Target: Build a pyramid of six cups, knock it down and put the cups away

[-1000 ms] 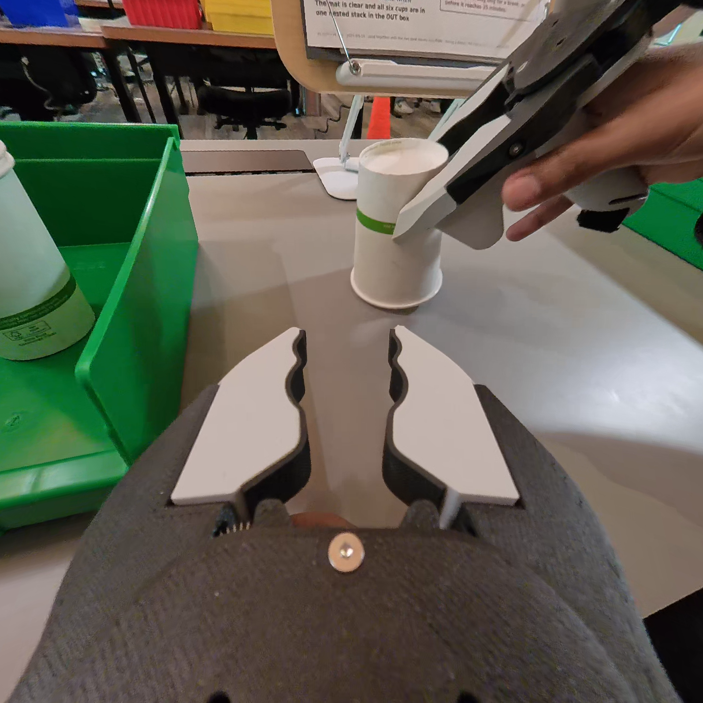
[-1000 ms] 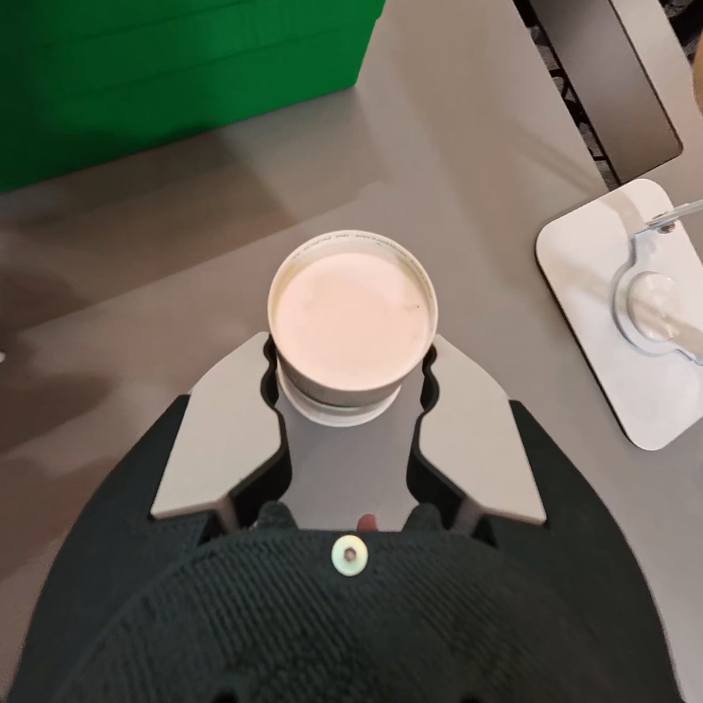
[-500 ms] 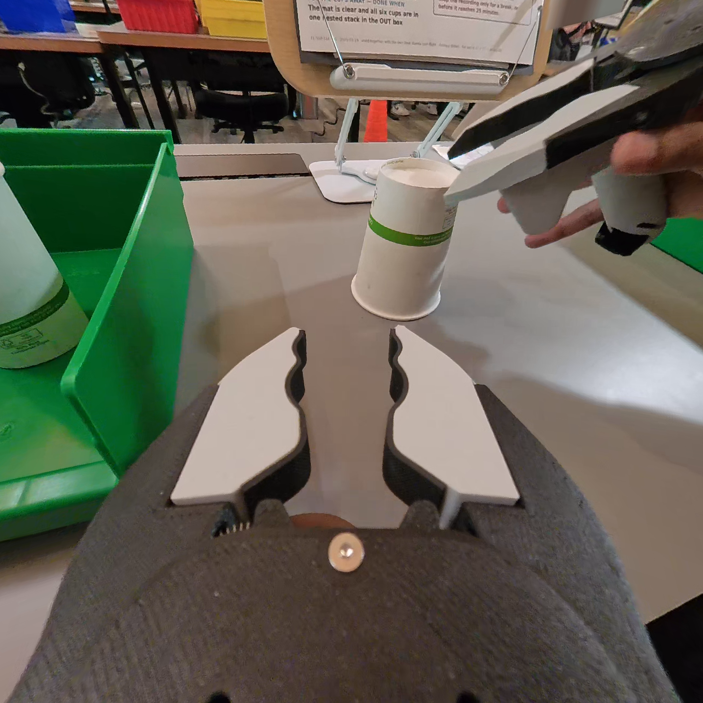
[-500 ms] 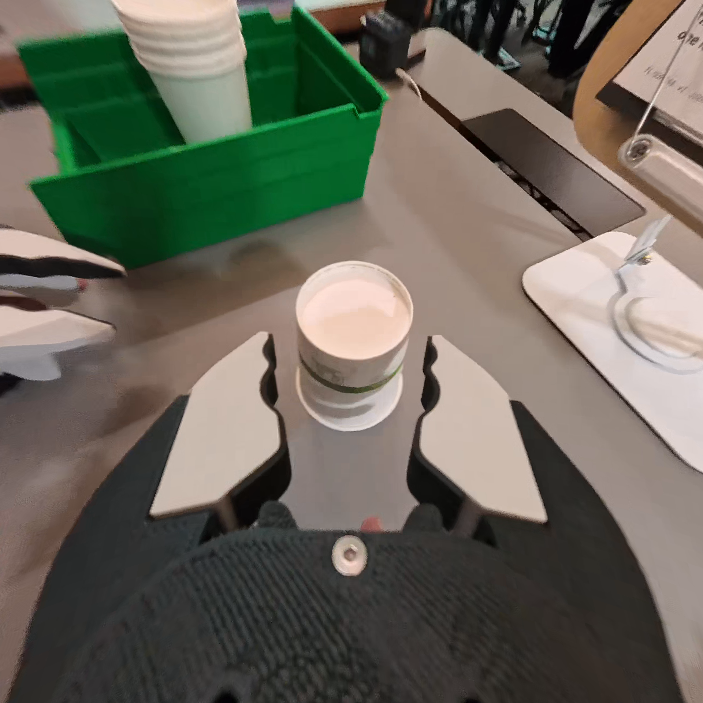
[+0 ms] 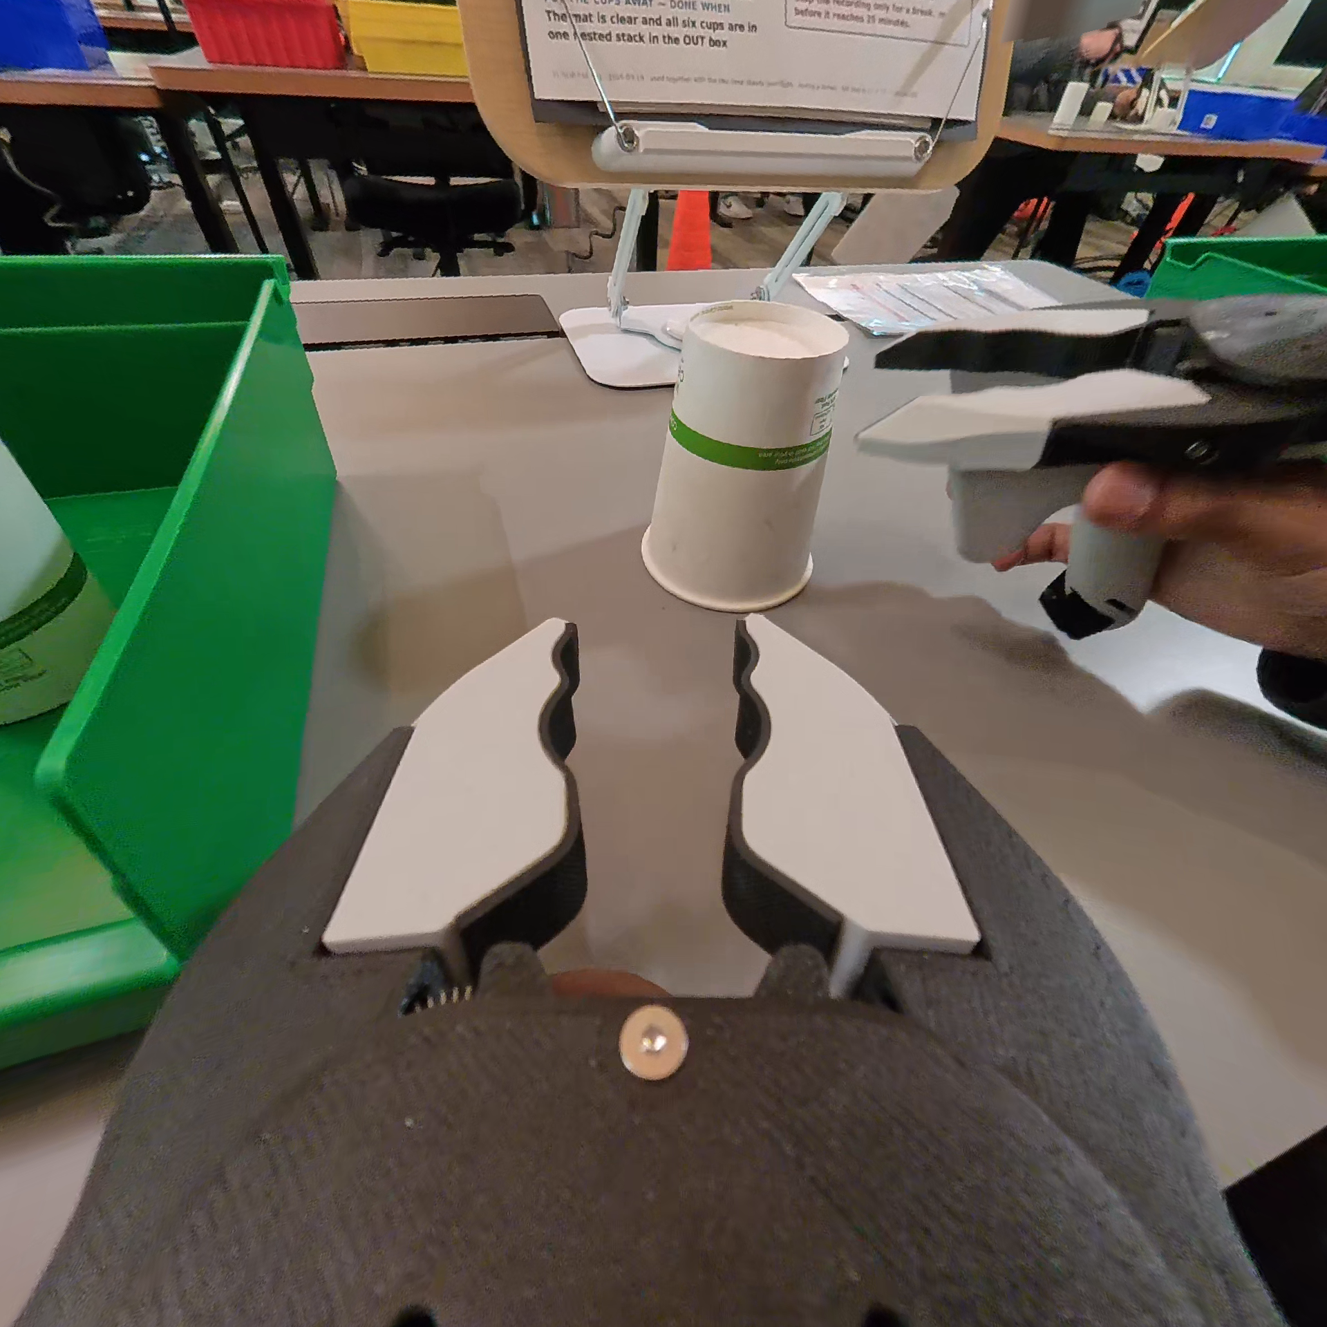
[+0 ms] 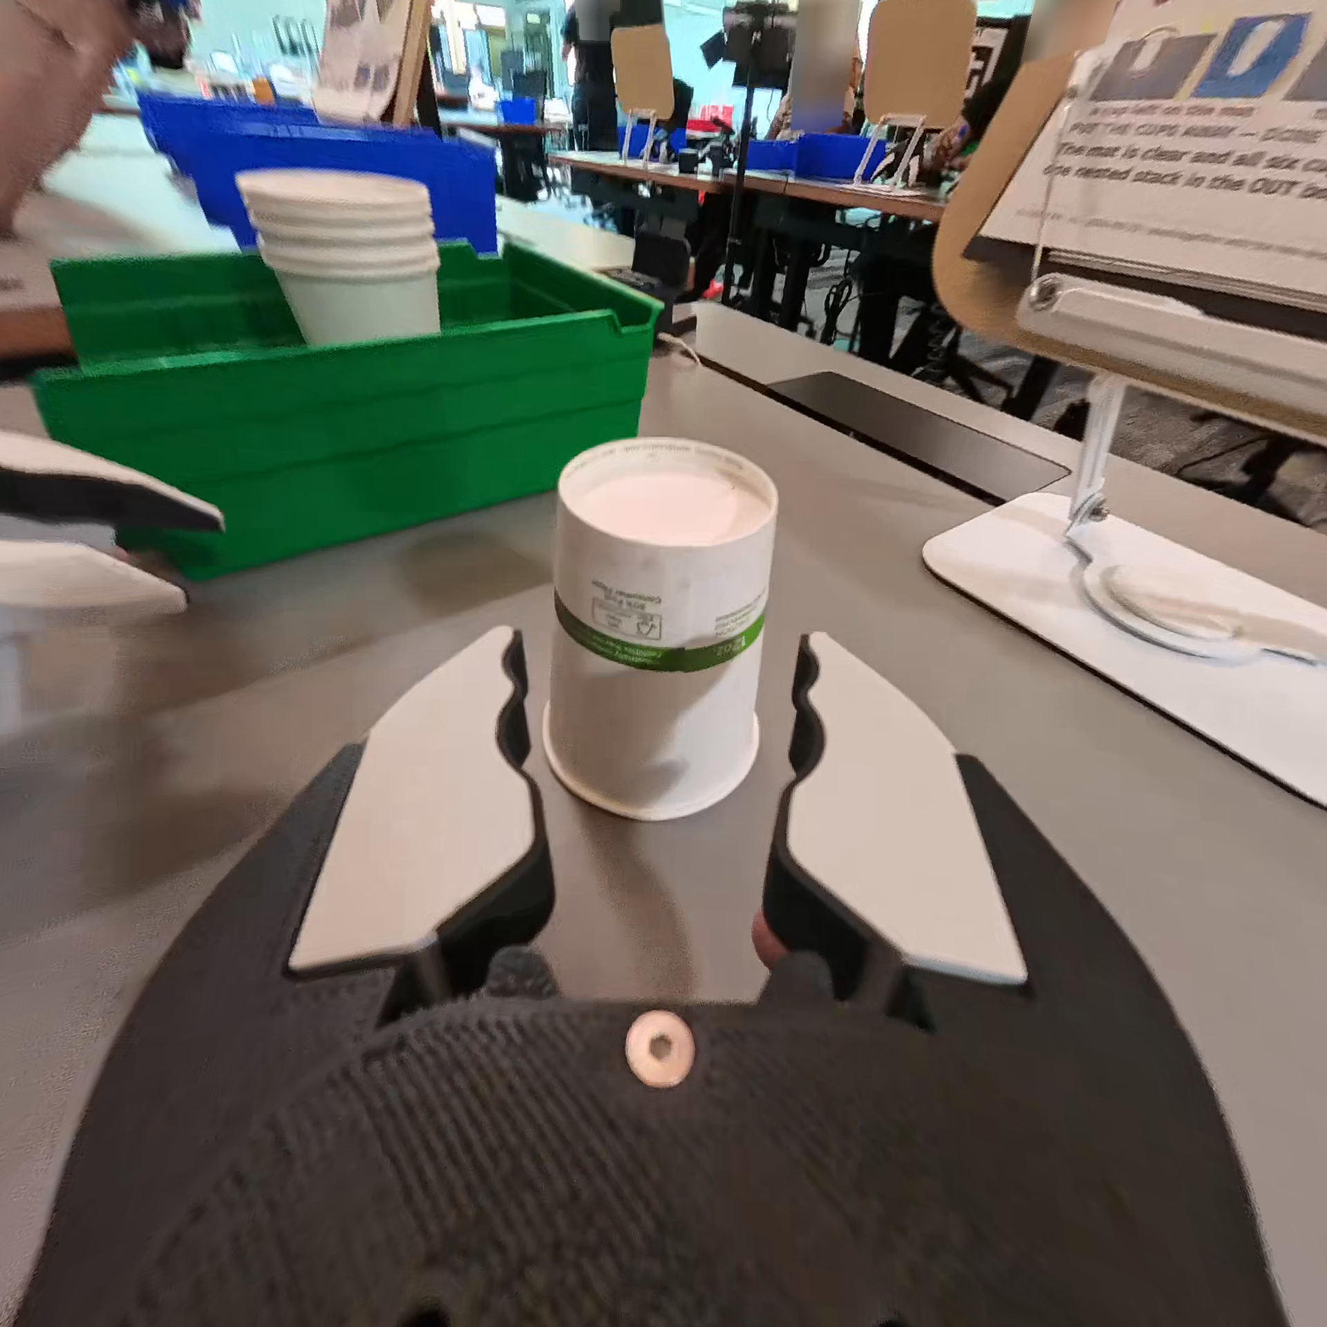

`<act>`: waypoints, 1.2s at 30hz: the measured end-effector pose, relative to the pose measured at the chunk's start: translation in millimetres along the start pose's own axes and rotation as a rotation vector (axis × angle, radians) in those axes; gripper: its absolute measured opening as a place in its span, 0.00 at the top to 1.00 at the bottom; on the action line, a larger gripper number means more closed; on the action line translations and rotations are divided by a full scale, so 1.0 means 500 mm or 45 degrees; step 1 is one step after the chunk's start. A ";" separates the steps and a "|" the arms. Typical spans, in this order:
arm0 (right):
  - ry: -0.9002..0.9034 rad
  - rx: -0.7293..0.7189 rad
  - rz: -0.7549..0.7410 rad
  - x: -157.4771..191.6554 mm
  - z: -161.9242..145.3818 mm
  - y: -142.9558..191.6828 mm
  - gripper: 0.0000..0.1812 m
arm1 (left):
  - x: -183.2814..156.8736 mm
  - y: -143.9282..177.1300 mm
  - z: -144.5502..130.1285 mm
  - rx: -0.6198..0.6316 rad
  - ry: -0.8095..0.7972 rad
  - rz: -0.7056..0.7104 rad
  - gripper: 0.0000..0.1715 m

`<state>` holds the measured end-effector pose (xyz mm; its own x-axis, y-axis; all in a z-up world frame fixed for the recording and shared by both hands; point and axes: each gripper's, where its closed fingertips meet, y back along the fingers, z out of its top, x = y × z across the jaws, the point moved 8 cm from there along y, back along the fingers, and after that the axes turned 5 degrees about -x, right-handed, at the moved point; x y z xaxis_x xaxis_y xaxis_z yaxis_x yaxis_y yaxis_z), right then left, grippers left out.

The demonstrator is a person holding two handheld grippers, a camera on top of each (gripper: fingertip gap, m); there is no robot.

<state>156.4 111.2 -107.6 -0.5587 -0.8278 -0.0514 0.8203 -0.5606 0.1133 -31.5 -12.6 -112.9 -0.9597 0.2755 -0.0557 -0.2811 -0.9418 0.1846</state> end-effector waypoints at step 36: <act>-0.019 0.097 0.119 -0.013 -0.014 -0.008 0.65 | -0.025 -0.015 0.015 -0.036 -0.003 -0.133 0.75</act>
<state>157.7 118.7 -114.5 -0.4825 -0.8756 -0.0223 0.8575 -0.4774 0.1920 -17.4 -7.5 -106.5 -0.9251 0.3731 -0.0710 -0.3796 -0.9129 0.1501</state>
